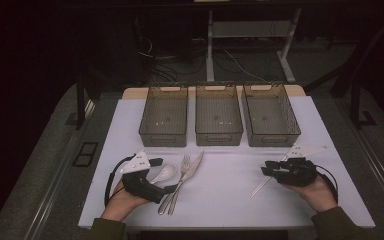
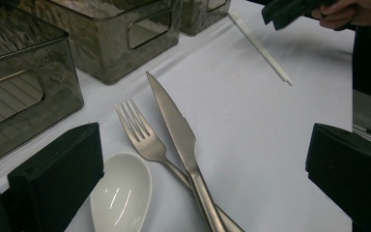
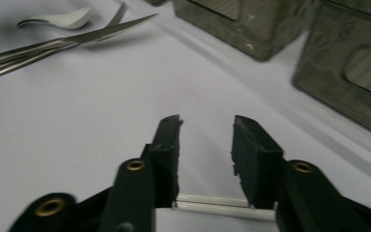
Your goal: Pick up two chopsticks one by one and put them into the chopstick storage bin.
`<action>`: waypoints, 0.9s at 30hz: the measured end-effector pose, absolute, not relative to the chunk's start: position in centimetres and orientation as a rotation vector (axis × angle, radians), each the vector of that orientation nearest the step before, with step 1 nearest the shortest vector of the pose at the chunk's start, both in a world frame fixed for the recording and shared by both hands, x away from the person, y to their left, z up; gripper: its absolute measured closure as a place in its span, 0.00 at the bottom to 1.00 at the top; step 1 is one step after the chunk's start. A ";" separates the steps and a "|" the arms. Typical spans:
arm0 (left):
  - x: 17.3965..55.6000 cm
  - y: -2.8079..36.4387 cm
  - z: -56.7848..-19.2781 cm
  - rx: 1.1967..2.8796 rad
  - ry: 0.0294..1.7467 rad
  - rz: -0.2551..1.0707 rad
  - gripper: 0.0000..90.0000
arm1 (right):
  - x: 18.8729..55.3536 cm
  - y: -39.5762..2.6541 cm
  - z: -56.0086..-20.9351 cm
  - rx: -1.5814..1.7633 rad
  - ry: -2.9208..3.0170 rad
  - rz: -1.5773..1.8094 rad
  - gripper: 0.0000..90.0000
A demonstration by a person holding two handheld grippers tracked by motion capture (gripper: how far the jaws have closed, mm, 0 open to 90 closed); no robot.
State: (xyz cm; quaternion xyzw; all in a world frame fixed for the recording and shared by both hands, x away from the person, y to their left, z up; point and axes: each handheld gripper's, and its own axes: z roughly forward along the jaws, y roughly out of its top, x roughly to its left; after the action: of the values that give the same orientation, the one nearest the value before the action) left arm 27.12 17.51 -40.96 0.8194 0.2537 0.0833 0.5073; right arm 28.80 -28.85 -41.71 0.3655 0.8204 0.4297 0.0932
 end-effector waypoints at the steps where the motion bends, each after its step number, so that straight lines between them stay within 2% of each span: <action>1: 27.1 17.5 -41.0 1.973 0.611 0.200 0.00 | 29.0 -29.2 -41.7 1.097 2.430 1.267 0.84; 4: 27.1 17.5 -41.0 1.974 0.611 0.199 0.00 | 29.5 -30.1 -41.8 1.118 2.419 1.251 0.92; 10: 27.1 17.5 -41.0 1.979 0.613 0.198 0.00 | 30.3 -31.5 -41.8 1.166 2.385 1.221 0.98; 20: 27.1 17.6 -41.0 1.974 0.617 0.199 0.00 | 32.2 -35.0 -42.0 1.274 2.301 1.167 0.99; 27: 27.1 17.6 -41.0 1.974 0.617 0.196 0.00 | 33.2 -34.3 -42.9 1.283 2.347 1.114 0.99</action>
State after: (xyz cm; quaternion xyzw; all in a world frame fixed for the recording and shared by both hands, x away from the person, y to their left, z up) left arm 27.06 17.59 -40.99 0.8189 0.2561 0.0813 0.5071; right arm 33.15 -34.32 -42.92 0.4395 0.8039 0.3816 0.1219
